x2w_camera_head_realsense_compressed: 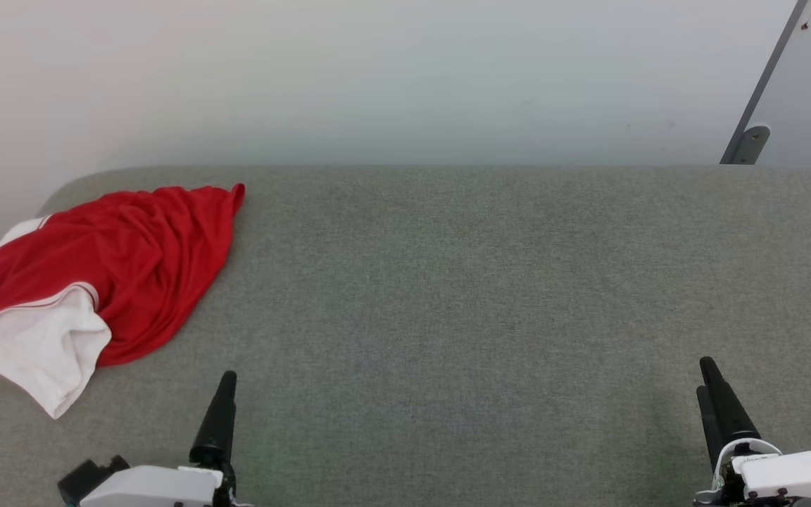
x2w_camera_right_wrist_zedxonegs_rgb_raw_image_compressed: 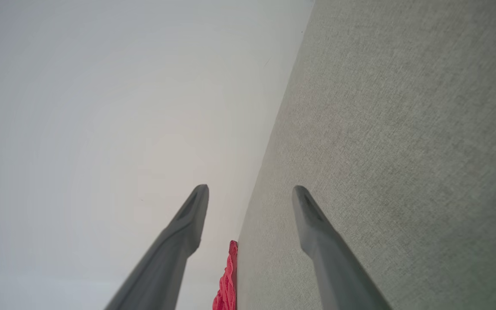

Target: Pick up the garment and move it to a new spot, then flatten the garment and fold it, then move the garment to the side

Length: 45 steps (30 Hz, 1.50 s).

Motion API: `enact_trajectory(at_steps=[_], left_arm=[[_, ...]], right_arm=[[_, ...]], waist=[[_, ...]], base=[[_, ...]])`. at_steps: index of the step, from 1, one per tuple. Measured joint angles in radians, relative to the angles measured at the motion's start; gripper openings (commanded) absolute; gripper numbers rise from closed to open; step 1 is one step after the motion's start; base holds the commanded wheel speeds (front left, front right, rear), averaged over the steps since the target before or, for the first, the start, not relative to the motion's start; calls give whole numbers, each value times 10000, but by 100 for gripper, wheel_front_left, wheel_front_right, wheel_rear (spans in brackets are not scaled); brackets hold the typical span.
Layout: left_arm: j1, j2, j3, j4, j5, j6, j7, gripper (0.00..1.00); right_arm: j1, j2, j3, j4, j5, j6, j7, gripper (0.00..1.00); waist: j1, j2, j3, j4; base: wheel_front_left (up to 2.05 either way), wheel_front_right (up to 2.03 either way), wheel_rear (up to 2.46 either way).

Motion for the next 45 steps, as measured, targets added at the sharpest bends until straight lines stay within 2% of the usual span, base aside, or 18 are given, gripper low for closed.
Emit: enact_trajectory(at_steps=[14,20,29,45], left_arm=[[17,341,-401,-151,2932,704,-575,100],[35,430,-518,-238,4146,869,-792,100],[62,550,-623,-288,5733,961,-1091,100],[65,646,-640,-489,7979,1005,-1530,100]], right_arm=[[-129,-249,286,121,-2767,0,-529,100],[-200,-297,293,259,-4036,0,-744,100],[-326,-313,322,426,-5522,0,-968,100],[-394,-401,282,500,-7357,0,-1250,100]], waist=[[0,0,-50,-34],[0,0,-79,-41],[0,0,-123,-43],[0,0,-180,-92]], base=[[0,0,0],[0,0,0],[0,0,0],[0,0,0]])
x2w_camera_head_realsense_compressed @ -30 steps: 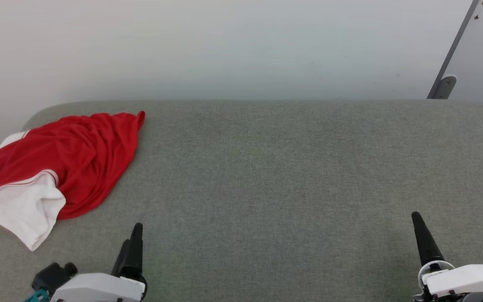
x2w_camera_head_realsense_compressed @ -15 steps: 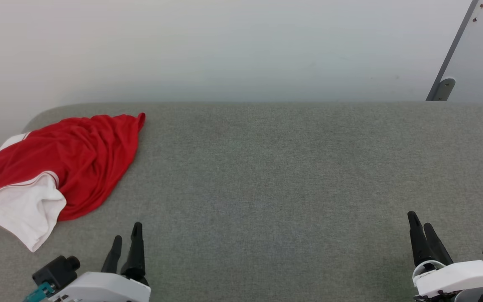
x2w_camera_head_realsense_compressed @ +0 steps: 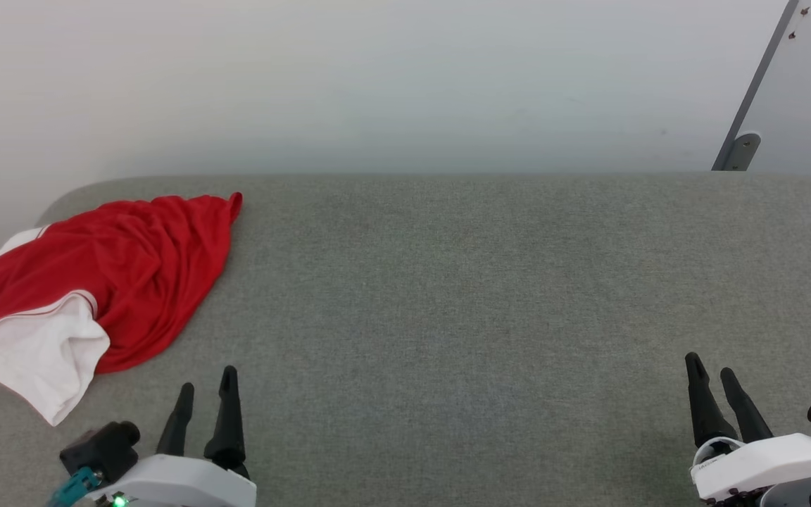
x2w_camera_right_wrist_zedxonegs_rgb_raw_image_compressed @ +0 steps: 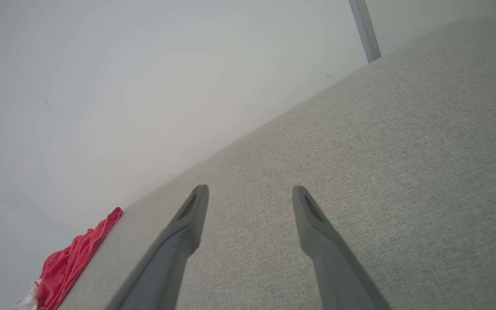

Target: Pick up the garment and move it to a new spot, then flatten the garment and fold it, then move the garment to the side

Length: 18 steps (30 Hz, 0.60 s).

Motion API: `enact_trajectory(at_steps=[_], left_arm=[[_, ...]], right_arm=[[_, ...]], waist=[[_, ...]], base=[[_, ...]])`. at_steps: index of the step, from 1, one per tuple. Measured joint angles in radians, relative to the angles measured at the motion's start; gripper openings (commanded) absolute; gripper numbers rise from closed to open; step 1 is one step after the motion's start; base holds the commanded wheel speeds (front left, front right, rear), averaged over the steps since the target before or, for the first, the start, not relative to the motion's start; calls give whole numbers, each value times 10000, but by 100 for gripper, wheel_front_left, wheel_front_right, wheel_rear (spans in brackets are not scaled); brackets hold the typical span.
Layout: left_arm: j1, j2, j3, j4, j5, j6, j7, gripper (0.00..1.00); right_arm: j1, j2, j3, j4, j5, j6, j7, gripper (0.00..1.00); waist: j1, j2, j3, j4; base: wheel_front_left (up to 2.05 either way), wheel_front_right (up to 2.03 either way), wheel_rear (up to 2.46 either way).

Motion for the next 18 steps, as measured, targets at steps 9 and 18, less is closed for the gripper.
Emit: enact_trajectory(at_steps=[9,18], left_arm=[[22,25,27,-98,1012,-61,-242,100],[101,38,67,-209,1954,-132,-449,100]], right_arm=[[-90,-88,-2,-48,-777,0,-169,100],[-100,-176,25,-107,-1509,0,-332,100]], waist=[[0,0,-25,-18],[0,0,-60,-25]], base=[[0,0,0],[0,0,0]])
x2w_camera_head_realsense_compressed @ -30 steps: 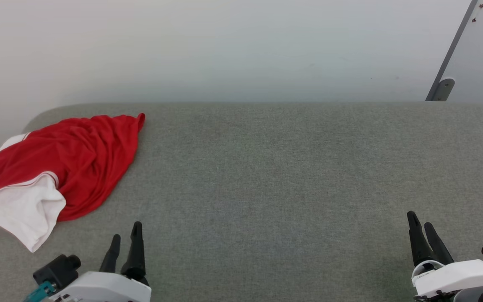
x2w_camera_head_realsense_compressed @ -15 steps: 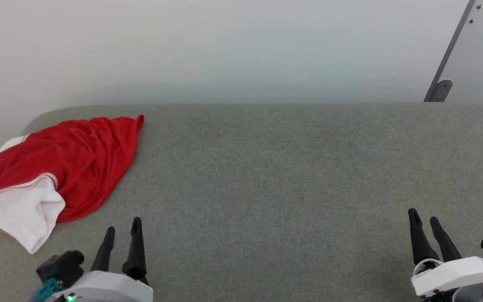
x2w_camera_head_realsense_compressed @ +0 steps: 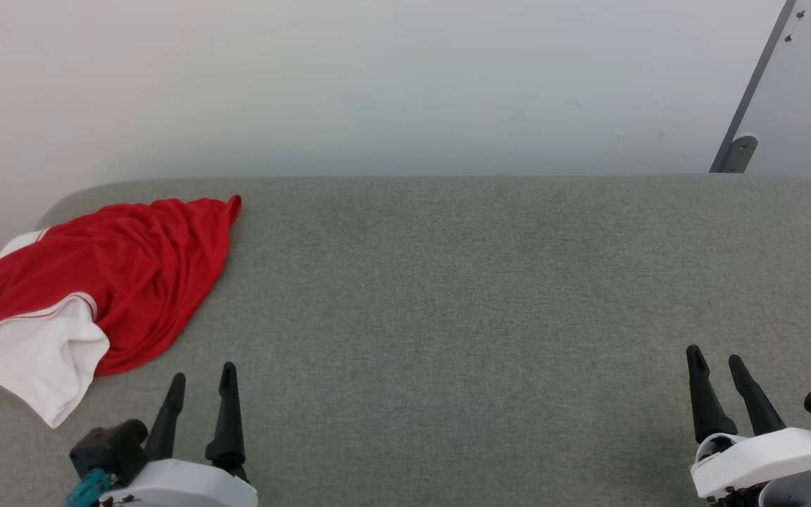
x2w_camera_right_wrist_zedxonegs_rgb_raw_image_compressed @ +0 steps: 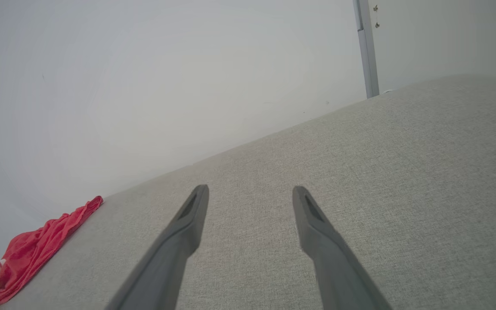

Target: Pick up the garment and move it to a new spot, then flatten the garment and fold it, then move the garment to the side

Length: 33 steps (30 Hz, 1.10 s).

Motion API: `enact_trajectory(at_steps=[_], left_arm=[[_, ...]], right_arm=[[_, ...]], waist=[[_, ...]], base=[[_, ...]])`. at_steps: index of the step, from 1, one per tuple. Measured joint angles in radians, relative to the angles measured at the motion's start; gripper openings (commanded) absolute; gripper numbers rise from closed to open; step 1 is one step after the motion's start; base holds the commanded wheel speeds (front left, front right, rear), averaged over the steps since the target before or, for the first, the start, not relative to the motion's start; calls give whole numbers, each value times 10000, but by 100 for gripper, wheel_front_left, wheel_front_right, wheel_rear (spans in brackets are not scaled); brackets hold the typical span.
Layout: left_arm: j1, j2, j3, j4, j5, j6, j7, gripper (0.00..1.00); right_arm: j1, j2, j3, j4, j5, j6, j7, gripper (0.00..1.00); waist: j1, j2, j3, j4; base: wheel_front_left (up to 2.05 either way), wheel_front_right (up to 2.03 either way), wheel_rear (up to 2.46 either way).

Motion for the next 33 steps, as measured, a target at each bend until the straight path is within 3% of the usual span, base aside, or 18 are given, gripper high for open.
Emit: enact_trajectory(at_steps=[33], left_arm=[[168,-109,151,-437,2886,-102,-688,100]], right_arm=[[-66,-184,169,-286,-2362,2,-481,100]], waist=[[0,1,-101,-54]], base=[[0,0,0]])
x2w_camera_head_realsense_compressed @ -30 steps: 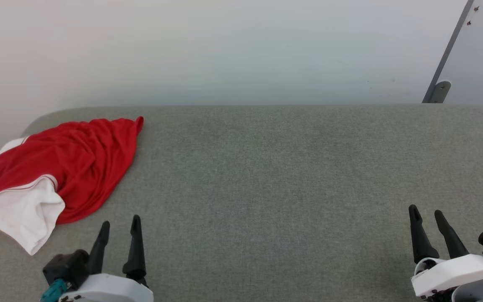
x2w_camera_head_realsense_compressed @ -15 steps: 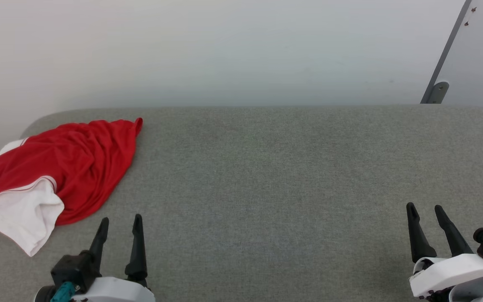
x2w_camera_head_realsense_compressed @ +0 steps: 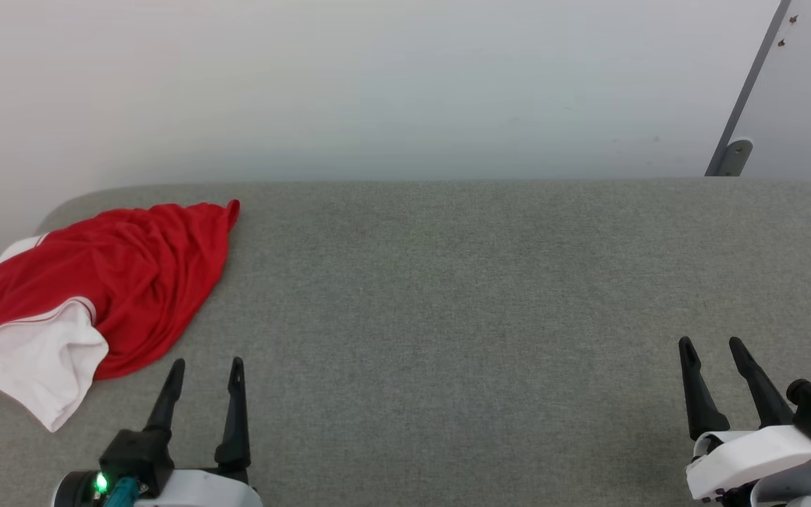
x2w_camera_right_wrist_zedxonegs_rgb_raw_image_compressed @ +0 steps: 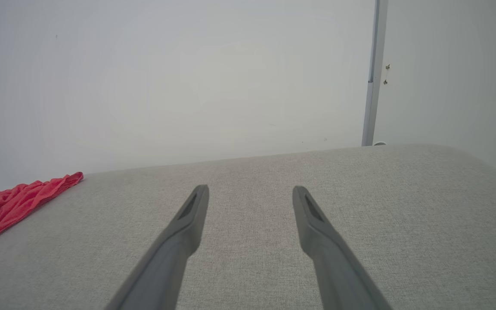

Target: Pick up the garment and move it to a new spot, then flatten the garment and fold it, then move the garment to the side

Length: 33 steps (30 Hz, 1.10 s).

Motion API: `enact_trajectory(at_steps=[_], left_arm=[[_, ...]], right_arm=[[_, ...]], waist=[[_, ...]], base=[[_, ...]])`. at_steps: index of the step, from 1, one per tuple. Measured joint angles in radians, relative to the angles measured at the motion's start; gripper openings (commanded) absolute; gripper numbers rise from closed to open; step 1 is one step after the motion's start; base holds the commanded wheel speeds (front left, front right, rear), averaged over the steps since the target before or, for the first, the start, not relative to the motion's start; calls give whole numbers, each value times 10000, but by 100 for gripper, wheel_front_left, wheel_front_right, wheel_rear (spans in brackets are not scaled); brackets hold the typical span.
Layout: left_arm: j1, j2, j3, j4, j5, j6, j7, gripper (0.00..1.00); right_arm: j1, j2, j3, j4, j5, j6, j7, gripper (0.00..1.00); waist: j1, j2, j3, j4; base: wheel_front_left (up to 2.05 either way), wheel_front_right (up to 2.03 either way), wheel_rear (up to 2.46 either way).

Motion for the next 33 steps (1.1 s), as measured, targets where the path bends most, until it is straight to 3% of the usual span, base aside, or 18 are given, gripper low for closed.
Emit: enact_trajectory(at_steps=[9,19,33], left_arm=[[30,-65,88,-25,520,-25,-150,100],[30,-171,341,159,320,-79,-171,100],[24,-119,1032,259,-182,382,44,100]], right_arm=[[-2,-31,33,-73,-593,0,-102,100],[-1,-125,167,-140,-616,0,-98,100],[-41,-311,1099,-75,-222,0,-27,100]], waist=[[0,-1,-54,58],[0,0,-121,256],[0,0,-364,1611]], base=[[0,0,0],[0,0,0],[0,0,0]])
